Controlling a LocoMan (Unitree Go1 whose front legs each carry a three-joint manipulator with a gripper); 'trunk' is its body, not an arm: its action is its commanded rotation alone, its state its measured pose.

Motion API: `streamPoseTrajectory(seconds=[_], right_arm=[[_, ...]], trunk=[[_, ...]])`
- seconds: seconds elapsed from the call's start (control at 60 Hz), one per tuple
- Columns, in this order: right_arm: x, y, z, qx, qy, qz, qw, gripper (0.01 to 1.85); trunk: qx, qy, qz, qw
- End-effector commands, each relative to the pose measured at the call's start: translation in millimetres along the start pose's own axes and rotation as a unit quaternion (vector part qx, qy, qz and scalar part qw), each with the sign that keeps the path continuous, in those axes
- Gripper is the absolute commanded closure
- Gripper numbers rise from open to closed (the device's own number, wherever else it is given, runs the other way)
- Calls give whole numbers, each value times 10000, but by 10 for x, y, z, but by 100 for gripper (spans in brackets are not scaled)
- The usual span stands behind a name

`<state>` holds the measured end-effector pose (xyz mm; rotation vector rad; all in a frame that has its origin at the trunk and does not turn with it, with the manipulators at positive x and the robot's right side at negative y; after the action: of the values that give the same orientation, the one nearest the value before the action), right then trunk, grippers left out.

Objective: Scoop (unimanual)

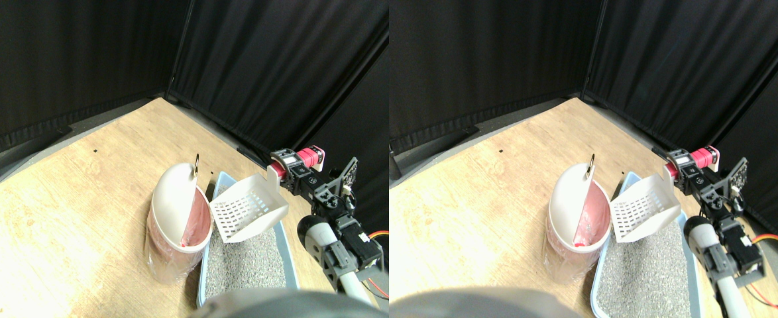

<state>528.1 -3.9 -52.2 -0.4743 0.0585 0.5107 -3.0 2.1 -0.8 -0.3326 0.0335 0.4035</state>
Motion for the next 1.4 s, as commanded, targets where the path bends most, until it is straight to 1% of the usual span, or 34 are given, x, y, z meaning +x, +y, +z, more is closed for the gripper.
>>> streamPoseTrajectory(seconds=[0.017,0.1,0.2,0.267,0.283,0.3,0.383,0.45,0.5,0.533,0.567,0.667,0.7,0.767,0.8,0.817,0.85,0.867,0.917,0.95,0.967,0.983,1.0,1.033,1.083,1.15,1.217,1.267,1.333,1.4], right_arm=[[-13,-30,61,142,-297,-136,9994,181],[-20,-50,40,283,-323,-166,9989,181],[-41,-120,-52,608,-546,-199,9965,181],[-54,-152,-96,782,-605,-269,9947,181],[-76,-182,-135,1023,-642,-404,9919,181],[-76,-182,-135,1023,-642,-404,9919,181],[-116,-271,-253,1557,-804,-602,9827,181],[-136,-328,-316,1705,-860,-650,9794,181],[-164,-397,-401,1885,-977,-699,9747,181],[-192,-444,-463,2044,-979,-846,9703,181],[-215,-481,-515,2139,-991,-912,9675,181],[-285,-583,-659,2343,-1055,-963,9616,181],[-322,-628,-727,2422,-1083,-1047,9585,181],[-362,-670,-791,2501,-1133,-1112,9551,181],[-407,-710,-847,2547,-1175,-1191,9524,181],[-407,-710,-847,2547,-1175,-1191,9524,181],[-475,-756,-896,2671,-1156,-1374,9468,181],[-501,-775,-914,2690,-1153,-1458,9450,181],[-549,-830,-971,2751,-1252,-1523,9410,181],[-560,-840,-982,2775,-1251,-1573,9395,181],[-585,-857,-998,2832,-1218,-1721,9356,181],[-605,-880,-1020,2852,-1223,-1747,9344,181],[-614,-893,-1033,2849,-1238,-1719,9349,181],[-633,-915,-1056,2858,-1252,-1719,9344,181],[-704,-971,-1132,2892,-1264,-1790,9318,181],[-731,-1004,-1184,2909,-1265,-1800,9311,181],[-785,-1036,-1270,2957,-1282,-1907,9272,181],[-805,-1045,-1311,3004,-1295,-1959,9245,181],[-846,-1060,-1402,3241,-1232,-2027,9158,181],[-883,-1067,-1487,3284,-1108,-1981,9169,181]], trunk=[[42,-39,214,9998],[55,-20,171,9998],[102,-6,117,9999],[132,7,53,9999],[144,12,31,9999],[160,16,6,9999],[218,35,-96,9997],[265,57,-192,9994],[298,68,-260,9992],[326,78,-308,9990],[355,87,-358,9987],[452,117,-508,9976],[482,128,-557,9972],[552,158,-674,9961],[571,167,-708,9957],[571,167,-708,9957],[609,185,-787,9949],[618,191,-802,9947],[653,203,-874,9938],[677,210,-914,9933],[684,212,-927,9931],[696,219,-951,9928],[710,222,-975,9925],[722,227,-999,9921],[743,239,-1054,9914],[774,240,-1125,9903],[804,244,-1176,9895],[819,247,-1200,9891],[832,245,-1227,9886],[841,259,-1247,9883]])
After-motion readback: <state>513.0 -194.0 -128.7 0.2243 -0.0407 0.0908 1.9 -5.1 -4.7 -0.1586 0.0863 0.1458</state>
